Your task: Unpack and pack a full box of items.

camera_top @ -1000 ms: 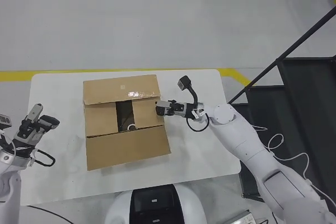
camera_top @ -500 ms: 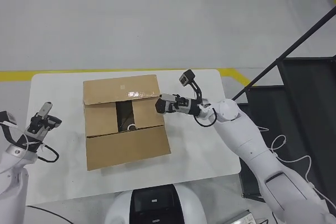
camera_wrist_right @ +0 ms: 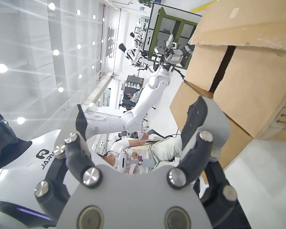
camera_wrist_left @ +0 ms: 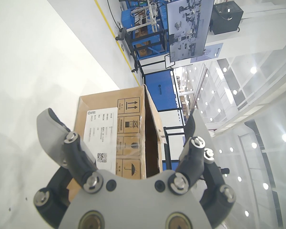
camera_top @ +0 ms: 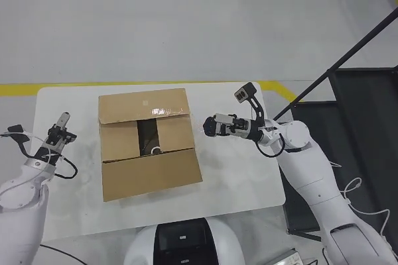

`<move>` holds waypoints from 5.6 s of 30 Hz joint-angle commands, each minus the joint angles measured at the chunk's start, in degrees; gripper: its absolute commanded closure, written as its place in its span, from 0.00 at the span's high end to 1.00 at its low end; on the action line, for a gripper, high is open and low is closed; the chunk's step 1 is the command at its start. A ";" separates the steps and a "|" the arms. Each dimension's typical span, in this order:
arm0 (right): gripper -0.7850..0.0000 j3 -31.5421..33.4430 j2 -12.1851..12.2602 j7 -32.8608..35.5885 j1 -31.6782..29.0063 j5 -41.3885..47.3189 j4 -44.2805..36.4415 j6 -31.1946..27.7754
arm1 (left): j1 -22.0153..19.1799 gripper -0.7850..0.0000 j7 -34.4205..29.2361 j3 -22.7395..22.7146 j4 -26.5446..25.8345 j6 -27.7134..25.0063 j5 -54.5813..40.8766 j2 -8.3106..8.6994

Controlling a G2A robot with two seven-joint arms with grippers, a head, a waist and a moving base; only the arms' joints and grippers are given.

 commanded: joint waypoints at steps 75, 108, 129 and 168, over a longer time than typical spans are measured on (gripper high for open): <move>1.00 -18.00 -7.95 -3.56 19.73 2.09 34.13 -5.15 | 0.68 1.00 -5.59 -3.05 -7.72 -2.83 -11.07 -1.34; 1.00 -28.44 -19.97 -34.85 37.88 -19.00 61.37 -34.75 | 0.68 1.00 -5.59 -3.05 -7.72 -2.83 -11.07 -1.34; 1.00 -36.10 -24.13 -62.58 40.49 -50.60 67.43 -26.16 | 0.68 1.00 -5.59 -3.05 -7.72 -2.83 -11.07 -1.34; 1.00 -18.28 -21.03 -9.38 36.72 -8.76 52.00 -17.04 | 0.68 1.00 -5.59 -3.05 -7.72 -2.83 -11.07 -1.34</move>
